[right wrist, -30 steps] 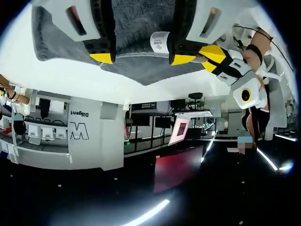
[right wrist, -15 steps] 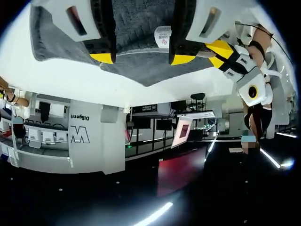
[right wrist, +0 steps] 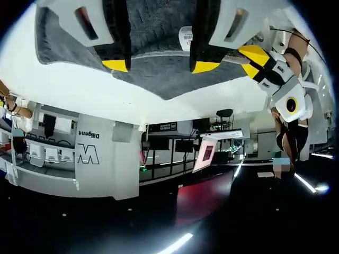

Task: Open the folded towel by lifting each exposed corner and separating the folded layers until the towel lies flat within the target outline without major curled edges

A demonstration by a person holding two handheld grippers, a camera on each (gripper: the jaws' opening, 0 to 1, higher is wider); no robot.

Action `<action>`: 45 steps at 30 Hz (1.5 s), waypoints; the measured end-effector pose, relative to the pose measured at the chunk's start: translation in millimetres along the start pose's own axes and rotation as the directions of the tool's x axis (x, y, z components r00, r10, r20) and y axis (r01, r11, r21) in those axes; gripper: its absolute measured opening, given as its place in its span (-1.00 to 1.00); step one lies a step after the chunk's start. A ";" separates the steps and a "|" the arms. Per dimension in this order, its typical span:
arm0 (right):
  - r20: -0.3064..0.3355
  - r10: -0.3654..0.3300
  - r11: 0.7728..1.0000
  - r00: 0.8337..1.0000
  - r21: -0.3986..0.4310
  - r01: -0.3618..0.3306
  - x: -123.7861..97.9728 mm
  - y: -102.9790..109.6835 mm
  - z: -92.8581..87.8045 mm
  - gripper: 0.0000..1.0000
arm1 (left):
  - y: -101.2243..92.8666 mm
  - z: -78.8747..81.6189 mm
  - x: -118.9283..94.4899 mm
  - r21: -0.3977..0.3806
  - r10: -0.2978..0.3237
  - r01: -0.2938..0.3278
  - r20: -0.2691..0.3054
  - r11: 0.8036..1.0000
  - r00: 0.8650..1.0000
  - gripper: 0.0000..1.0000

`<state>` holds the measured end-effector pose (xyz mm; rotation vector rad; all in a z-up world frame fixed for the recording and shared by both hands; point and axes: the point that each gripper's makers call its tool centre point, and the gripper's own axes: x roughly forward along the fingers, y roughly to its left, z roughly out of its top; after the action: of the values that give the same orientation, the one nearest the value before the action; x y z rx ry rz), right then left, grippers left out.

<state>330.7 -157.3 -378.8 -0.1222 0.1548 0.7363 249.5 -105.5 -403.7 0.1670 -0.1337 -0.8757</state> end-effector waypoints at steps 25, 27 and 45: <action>-0.082 -0.017 0.999 0.996 0.048 0.021 26.7 -16.0 -16.3 -0.20 | 0.4 -4.4 -6.3 -0.055 -0.007 0.008 0.008 0.998 1.000 -0.99; -0.092 -0.011 0.998 0.996 0.066 0.017 26.2 -12.9 -20.4 -0.20 | 0.5 -4.5 -7.0 -0.057 -0.008 0.009 0.010 0.998 1.000 -0.99; -0.147 -0.027 0.992 0.989 0.118 0.045 42.4 -12.3 -38.4 -0.20 | 0.6 -7.8 -10.1 -0.059 -0.011 0.011 0.003 0.998 1.000 -0.99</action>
<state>366.2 -144.8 -423.6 -0.0629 0.3346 0.6804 244.9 -96.6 -411.6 0.1117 -0.1090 -0.8902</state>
